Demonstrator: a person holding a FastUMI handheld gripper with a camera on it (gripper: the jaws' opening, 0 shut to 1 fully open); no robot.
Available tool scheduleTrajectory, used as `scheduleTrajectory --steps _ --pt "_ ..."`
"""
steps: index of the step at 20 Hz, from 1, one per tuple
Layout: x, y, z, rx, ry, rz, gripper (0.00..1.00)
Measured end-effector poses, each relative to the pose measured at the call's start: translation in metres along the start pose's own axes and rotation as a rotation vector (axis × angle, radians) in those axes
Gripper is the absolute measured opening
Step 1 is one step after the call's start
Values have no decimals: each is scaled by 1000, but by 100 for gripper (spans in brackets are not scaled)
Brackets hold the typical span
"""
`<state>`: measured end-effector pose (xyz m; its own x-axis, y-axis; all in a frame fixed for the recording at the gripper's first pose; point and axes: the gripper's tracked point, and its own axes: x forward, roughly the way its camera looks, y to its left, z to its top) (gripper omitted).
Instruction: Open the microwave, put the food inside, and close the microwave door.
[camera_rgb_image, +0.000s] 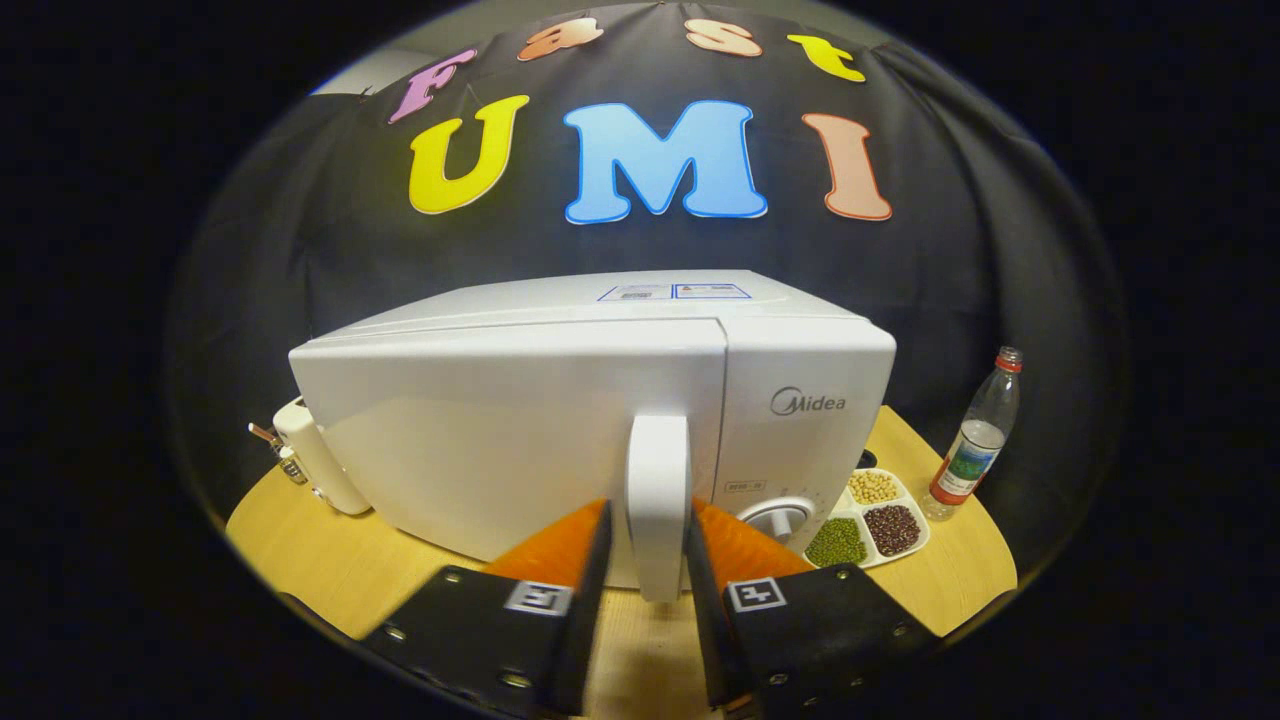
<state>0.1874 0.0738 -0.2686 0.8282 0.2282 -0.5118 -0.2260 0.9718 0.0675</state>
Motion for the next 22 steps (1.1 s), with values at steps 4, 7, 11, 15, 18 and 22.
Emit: scheduleTrajectory --steps 4,7,11,15,18,22 --pt "0 5 -1 -4 0 -9 21" --pt "0 5 -2 -39 1 -4 12" --pt "-20 11 -11 -66 16 4 12" --pt "-51 21 -23 -70 23 27 12" --pt "-75 35 -33 -52 41 42 12" --pt "-112 60 -49 -50 54 80 20"
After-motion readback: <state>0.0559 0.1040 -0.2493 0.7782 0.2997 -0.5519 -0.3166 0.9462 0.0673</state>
